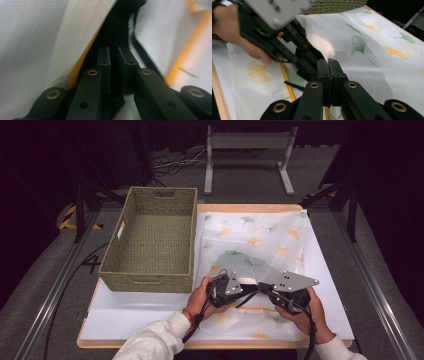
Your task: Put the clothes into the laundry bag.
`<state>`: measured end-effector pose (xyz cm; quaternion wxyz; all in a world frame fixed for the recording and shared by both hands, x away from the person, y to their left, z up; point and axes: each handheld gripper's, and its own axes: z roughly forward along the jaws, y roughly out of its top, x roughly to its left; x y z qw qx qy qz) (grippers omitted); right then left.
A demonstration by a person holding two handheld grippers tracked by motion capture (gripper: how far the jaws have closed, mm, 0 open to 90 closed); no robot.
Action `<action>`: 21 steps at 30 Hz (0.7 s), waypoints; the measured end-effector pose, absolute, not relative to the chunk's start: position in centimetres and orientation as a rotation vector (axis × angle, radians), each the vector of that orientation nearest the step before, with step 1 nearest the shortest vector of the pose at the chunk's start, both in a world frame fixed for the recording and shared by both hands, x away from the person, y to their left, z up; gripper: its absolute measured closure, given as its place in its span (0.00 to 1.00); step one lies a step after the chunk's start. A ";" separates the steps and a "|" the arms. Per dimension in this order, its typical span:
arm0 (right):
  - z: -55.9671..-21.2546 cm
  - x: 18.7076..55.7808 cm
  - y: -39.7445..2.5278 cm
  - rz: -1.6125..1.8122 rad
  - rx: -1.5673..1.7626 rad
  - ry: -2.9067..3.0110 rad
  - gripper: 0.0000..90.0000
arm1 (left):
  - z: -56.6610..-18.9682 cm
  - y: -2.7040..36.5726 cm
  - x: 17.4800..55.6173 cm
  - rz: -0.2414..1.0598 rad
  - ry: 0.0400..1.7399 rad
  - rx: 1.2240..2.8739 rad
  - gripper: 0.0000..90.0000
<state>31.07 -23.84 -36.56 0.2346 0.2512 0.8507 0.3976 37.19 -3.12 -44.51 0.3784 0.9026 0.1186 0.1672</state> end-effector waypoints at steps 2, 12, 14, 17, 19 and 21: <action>-36.7 31.0 -23.7 1.085 0.688 2.342 0.99 | -44.7 -3.6 37.6 0.439 0.327 2.285 0.92; -37.2 31.1 -23.5 1.052 0.691 2.357 0.99 | -44.7 -3.7 38.7 0.440 0.416 2.225 0.96; -37.1 31.1 -23.6 1.059 0.693 2.349 0.99 | -44.3 -3.4 38.4 0.414 0.395 2.236 0.94; -37.0 31.1 -23.8 1.069 0.700 2.343 0.99 | -43.6 -3.1 37.8 0.397 0.368 2.245 0.93; -36.8 31.0 -24.0 1.081 0.703 2.339 0.99 | -42.8 -2.6 37.0 0.383 0.327 2.244 0.94; -36.6 30.9 -24.2 1.089 0.700 2.335 0.99 | -42.2 -2.3 36.2 0.374 0.289 2.263 0.99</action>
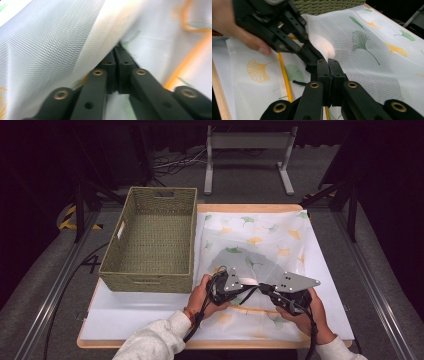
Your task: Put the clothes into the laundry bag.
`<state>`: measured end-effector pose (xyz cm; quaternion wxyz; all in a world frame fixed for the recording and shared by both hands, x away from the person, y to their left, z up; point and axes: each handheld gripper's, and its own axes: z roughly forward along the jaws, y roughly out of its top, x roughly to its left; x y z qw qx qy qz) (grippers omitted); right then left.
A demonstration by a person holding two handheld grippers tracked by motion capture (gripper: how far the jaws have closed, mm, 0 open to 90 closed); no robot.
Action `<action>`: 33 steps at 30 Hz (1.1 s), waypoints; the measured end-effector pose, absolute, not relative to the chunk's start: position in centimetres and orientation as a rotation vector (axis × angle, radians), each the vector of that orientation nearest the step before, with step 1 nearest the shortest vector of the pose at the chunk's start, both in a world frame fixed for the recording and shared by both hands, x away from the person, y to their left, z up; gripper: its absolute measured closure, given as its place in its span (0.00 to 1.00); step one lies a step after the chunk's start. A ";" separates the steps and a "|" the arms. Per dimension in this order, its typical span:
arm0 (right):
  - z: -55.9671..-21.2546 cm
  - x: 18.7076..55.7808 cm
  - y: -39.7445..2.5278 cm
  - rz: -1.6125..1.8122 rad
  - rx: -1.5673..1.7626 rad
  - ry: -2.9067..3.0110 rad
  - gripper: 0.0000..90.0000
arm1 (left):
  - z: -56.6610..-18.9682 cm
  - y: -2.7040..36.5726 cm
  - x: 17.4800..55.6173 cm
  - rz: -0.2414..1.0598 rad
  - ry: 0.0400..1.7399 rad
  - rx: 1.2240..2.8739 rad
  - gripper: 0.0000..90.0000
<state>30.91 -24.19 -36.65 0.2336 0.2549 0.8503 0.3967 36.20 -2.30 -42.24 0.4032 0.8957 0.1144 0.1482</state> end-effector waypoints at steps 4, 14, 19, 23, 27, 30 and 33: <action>-36.3 30.6 -24.2 1.098 0.692 2.324 0.99 | -42.5 -2.7 35.5 0.369 0.242 2.291 1.00; -36.7 30.4 -23.6 1.074 0.675 2.358 0.99 | -44.9 -4.3 37.5 0.448 0.387 2.321 1.00; -37.1 30.6 -23.5 1.066 0.684 2.378 0.99 | -44.8 -4.1 37.9 0.517 0.446 2.271 1.00; -37.2 30.6 -23.4 1.062 0.682 2.384 0.99 | -44.7 -4.0 38.0 0.510 0.448 2.266 1.00; -37.1 30.6 -23.5 1.065 0.688 2.369 0.99 | -44.2 -3.5 37.8 0.464 0.422 2.264 1.00; -36.8 30.5 -23.8 1.076 0.692 2.357 0.99 | -43.1 -2.4 36.8 0.421 0.374 2.273 0.98; -36.6 30.5 -24.0 1.090 0.693 2.350 0.99 | -42.2 -1.4 36.2 0.414 0.345 2.267 0.97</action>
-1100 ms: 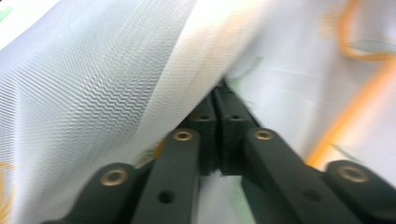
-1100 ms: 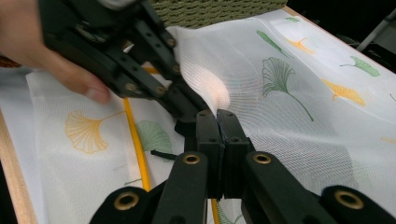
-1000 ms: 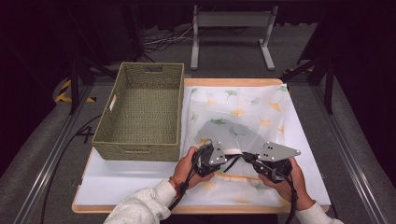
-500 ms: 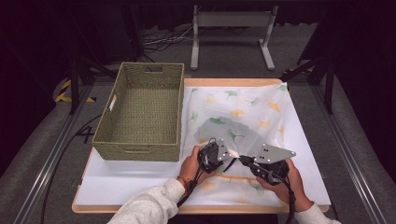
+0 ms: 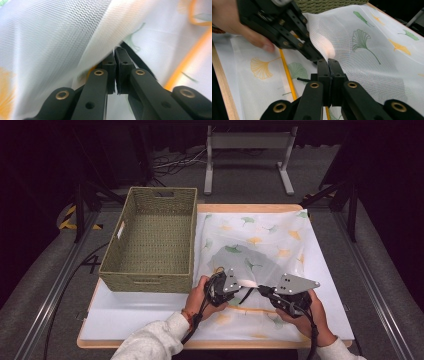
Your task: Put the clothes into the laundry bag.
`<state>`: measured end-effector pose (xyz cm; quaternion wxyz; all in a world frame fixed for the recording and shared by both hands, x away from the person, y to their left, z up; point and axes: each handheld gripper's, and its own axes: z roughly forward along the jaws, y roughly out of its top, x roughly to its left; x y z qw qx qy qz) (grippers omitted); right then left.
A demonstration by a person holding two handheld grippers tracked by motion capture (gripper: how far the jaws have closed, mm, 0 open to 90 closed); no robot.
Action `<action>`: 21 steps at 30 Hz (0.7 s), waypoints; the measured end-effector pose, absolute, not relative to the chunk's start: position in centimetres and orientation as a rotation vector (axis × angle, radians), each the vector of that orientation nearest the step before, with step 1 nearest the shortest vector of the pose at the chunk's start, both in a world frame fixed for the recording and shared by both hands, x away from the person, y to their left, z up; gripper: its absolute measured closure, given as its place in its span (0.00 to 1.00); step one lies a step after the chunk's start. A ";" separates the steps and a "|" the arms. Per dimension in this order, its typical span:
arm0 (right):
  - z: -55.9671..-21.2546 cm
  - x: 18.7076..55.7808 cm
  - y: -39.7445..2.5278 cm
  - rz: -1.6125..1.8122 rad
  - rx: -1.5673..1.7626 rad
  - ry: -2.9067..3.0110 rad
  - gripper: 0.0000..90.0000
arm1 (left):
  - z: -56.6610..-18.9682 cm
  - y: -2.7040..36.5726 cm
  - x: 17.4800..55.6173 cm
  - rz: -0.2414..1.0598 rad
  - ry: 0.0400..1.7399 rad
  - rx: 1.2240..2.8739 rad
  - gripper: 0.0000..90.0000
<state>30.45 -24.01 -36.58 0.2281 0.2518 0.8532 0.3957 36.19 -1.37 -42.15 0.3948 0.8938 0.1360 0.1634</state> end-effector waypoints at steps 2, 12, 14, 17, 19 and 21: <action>-36.5 30.4 -24.0 1.089 0.693 2.350 0.99 | -41.7 -0.9 35.9 0.410 0.337 2.265 0.97; -35.4 29.7 -24.2 1.119 0.691 2.314 0.99 | -39.1 6.4 33.3 0.442 0.364 2.210 0.96; -35.4 29.6 -24.1 1.117 0.686 2.313 0.99 | -38.8 8.4 32.8 0.481 0.394 2.194 0.96; -35.3 29.5 -24.0 1.117 0.684 2.314 0.99 | -38.1 11.6 32.2 0.499 0.451 2.126 0.94; -35.3 29.4 -23.9 1.112 0.681 2.318 0.99 | -38.1 13.7 31.8 0.513 0.483 2.097 0.93; -35.3 29.4 -23.9 1.112 0.679 2.321 0.99 | -38.4 15.3 31.5 0.537 0.519 2.095 0.92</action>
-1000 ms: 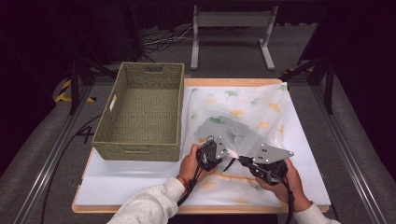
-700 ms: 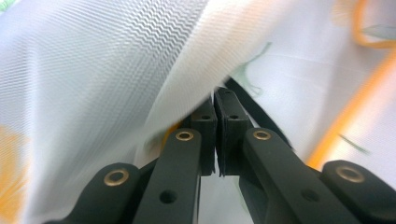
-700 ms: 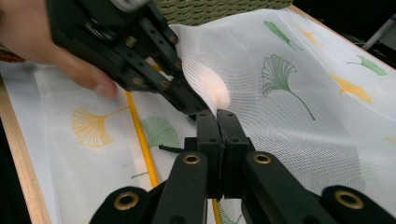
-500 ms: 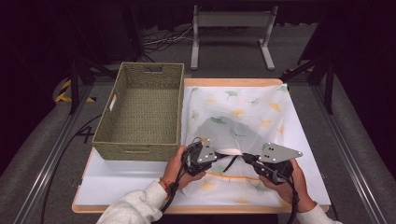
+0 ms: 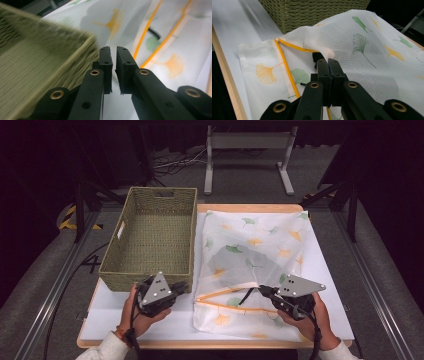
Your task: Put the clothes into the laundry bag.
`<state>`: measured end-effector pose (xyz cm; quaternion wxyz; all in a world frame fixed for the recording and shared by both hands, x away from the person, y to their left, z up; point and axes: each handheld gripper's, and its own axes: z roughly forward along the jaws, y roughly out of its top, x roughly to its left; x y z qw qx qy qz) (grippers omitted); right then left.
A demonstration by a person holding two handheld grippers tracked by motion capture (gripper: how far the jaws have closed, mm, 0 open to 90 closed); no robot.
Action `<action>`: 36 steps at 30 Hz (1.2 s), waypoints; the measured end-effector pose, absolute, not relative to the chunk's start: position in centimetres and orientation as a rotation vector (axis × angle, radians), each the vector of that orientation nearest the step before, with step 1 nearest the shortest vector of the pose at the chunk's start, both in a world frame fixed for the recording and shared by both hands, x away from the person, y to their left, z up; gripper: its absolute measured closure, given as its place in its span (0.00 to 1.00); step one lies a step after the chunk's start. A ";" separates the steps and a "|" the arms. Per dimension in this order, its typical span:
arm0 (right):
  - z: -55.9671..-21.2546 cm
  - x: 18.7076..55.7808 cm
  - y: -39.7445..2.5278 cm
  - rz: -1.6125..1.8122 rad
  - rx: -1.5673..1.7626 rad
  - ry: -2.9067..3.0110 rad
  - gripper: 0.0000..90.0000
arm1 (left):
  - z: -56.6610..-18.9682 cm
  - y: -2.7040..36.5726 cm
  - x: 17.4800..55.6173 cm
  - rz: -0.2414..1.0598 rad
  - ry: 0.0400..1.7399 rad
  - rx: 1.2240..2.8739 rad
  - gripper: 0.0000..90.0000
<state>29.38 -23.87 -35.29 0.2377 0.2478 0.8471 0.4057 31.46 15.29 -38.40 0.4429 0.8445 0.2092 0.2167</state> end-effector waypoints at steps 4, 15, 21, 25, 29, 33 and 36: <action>-35.3 29.3 -23.9 1.110 0.679 2.329 0.99 | -39.6 17.4 31.0 0.546 0.537 2.121 0.83; -35.8 29.2 -24.2 1.085 0.674 2.376 0.99 | -42.0 21.3 30.3 0.534 0.680 2.100 0.55; -36.1 29.1 -24.1 1.078 0.672 2.390 0.99 | -42.2 22.7 29.9 0.545 0.730 2.069 0.44; -36.4 29.1 -24.0 1.069 0.672 2.402 0.99 | -42.5 23.3 29.9 0.550 0.761 2.061 0.36; -36.7 29.1 -23.9 1.058 0.672 2.414 0.99 | -43.0 23.8 29.9 0.555 0.810 2.063 0.29; -37.2 29.2 -23.9 1.039 0.672 2.431 0.99 | -43.3 23.9 30.0 0.547 0.826 2.062 0.26; -37.6 29.3 -23.9 1.025 0.675 2.443 0.99 | -43.4 23.9 30.0 0.548 0.823 2.068 0.25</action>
